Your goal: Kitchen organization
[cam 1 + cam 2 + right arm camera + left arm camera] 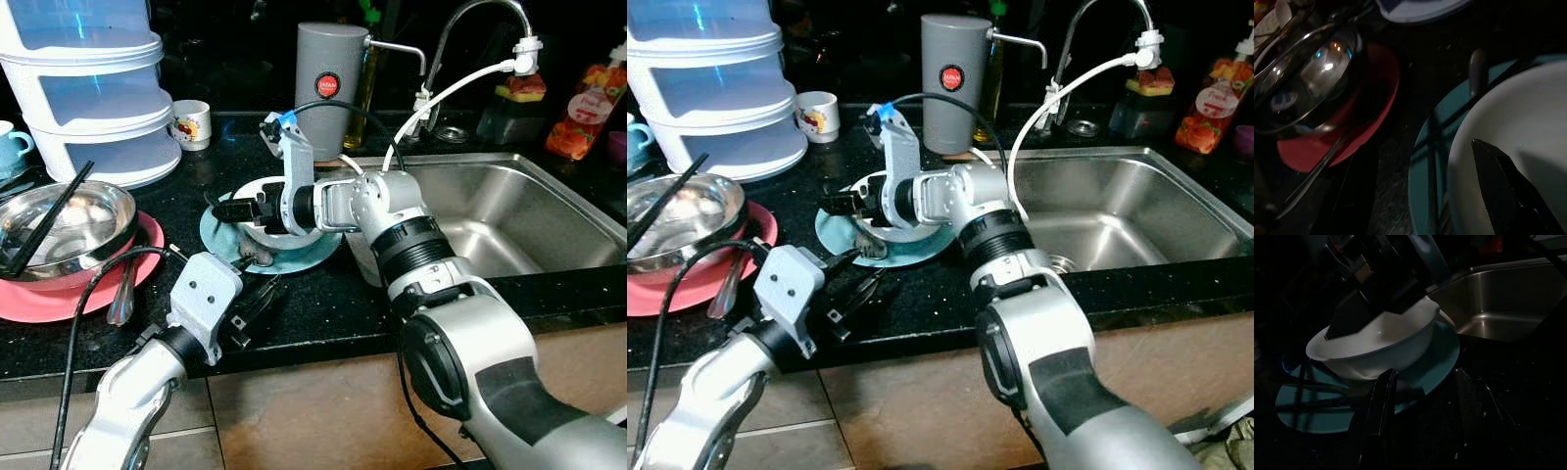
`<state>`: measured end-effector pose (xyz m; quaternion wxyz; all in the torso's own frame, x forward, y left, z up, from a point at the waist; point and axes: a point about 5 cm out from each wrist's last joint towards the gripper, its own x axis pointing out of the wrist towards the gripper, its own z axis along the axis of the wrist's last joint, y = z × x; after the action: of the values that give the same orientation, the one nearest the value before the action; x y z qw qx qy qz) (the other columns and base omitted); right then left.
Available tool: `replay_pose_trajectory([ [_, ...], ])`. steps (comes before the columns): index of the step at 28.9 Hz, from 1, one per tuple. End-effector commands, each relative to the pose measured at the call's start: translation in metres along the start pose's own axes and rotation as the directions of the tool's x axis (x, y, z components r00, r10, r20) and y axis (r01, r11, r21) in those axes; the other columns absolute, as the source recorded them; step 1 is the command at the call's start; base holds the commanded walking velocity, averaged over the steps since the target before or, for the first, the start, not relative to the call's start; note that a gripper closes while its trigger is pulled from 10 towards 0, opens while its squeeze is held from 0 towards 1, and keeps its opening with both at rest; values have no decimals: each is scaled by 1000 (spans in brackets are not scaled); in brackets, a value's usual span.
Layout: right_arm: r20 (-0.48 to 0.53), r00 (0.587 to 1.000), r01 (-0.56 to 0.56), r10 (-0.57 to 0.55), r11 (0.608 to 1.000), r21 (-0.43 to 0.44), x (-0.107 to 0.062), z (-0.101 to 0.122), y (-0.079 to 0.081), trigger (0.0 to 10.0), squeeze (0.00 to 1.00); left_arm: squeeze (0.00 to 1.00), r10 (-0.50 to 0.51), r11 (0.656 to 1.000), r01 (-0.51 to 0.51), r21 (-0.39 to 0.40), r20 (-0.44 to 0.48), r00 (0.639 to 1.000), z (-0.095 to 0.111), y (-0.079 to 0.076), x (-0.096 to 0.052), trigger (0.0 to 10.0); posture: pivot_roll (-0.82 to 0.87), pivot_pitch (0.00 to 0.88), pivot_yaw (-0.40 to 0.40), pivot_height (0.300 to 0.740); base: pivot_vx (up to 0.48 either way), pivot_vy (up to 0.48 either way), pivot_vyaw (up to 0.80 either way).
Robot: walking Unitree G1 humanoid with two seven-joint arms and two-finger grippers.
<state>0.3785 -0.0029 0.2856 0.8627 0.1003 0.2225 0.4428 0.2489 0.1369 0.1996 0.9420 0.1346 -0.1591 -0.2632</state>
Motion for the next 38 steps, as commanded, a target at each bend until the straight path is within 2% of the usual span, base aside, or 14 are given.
replay_pose_trajectory([
  [1,52,999,10,-10,1000,-6,-3,4,-1,10000,0,0,-9,1000,9,0,-29,1000,-4,0,-3,10000,53,21,-60,740,0,0,0],
  [7,193,981,22,-12,999,-48,-15,22,-2,10000,0,0,-9,1000,9,-1,-31,999,-5,0,-3,10000,49,22,-58,740,0,0,0],
  [9,292,956,51,-16,993,-110,-22,30,-4,10000,0,0,-10,1000,10,-1,-30,1000,-5,-1,-2,10000,49,22,-59,740,0,0,0],
  [12,326,945,76,-20,984,-162,-26,34,-4,10000,0,0,-10,1000,10,-1,-30,1000,-5,-1,-2,10000,50,21,-59,740,0,0,0],
  [15,358,934,117,-2,947,-298,-33,36,-4,10000,0,0,-13,1000,13,1,-31,999,-5,-1,-1,10000,49,19,-58,740,0,0,0],
  [19,365,931,124,12,930,-346,-35,35,-3,10000,0,0,-14,1000,14,3,-31,999,-5,-2,-1,10000,49,19,-58,740,0,0,0],
  [21,378,925,155,39,870,-468,-39,29,-2,10000,0,0,-15,1000,16,10,-30,999,-5,-2,-1,10000,49,16,-58,740,0,0,0],
  [26,349,935,158,62,809,-567,-43,15,-4,10000,0,0,-23,999,24,27,-33,999,-4,-2,-2,10000,51,11,-60,740,0,0,0],
  [27,317,948,176,18,801,-572,-42,11,-10,10000,663,0,-25,999,26,30,-37,999,-5,-3,-3,10000,51,11,-60,740,0,0,0],
  [28,317,948,176,18,801,-572,-42,11,-10,10000,663,0,-25,999,26,30,-37,999,-5,-3,-3,10000,51,11,-60,740,0,0,0],
  [29,287,957,207,-44,796,-569,-41,7,-19,10000,1000,0,-26,999,27,31,-39,999,-5,-3,-3,10000,49,9,-60,740,0,0,0],
  [36,296,921,369,-254,812,-453,-37,2,-45,10000,1000,0,-24,999,25,35,-19,1000,-2,-3,0,10000,48,1,-59,740,0,0,0],
  [37,287,916,383,-281,826,-414,-36,0,-48,10000,0,0,-25,999,26,35,-18,1000,-2,-3,0,10000,49,1,-60,740,0,0,0],
  [38,259,921,373,-292,855,-360,-35,-3,-52,10000,0,0,-27,999,28,34,-18,999,-2,-4,0,10000,49,2,-59,740,0,0,0],
])
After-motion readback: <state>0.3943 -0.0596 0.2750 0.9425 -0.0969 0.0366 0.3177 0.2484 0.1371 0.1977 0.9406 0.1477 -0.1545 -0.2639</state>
